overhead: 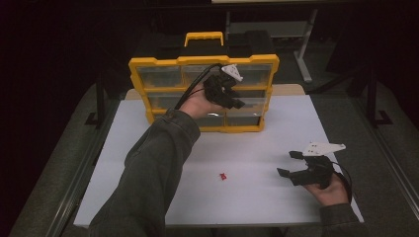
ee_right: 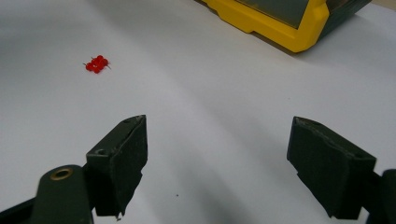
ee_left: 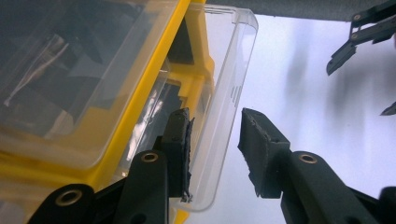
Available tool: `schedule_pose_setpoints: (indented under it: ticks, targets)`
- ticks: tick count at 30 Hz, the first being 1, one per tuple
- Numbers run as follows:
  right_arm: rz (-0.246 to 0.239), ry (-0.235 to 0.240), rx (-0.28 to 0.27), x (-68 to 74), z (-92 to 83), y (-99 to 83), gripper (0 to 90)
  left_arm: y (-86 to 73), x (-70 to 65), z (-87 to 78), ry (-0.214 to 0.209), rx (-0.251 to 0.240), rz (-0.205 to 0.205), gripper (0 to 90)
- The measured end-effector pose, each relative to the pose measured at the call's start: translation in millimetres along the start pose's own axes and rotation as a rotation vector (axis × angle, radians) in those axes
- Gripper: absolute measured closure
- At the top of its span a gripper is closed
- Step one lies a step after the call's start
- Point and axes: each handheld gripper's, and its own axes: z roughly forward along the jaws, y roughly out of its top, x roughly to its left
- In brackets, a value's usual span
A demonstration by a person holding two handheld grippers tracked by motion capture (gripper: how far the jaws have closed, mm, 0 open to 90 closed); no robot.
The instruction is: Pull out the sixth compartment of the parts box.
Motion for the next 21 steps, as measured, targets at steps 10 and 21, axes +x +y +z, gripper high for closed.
schedule_pose_setpoints:
  ticks: [10, 21]
  targets:
    - [0.003, 0.007, -0.012, 0.7, -0.5, 0.3, 19.6, 1.3, 0.0, 0.2, -0.058, 0.005, -0.011, 71.6]
    - [-0.011, 0.004, -0.008, 2.1, -0.9, 0.7, 19.7, 1.1, -4.7, -4.9, -0.124, 0.031, 0.033, 75.0]
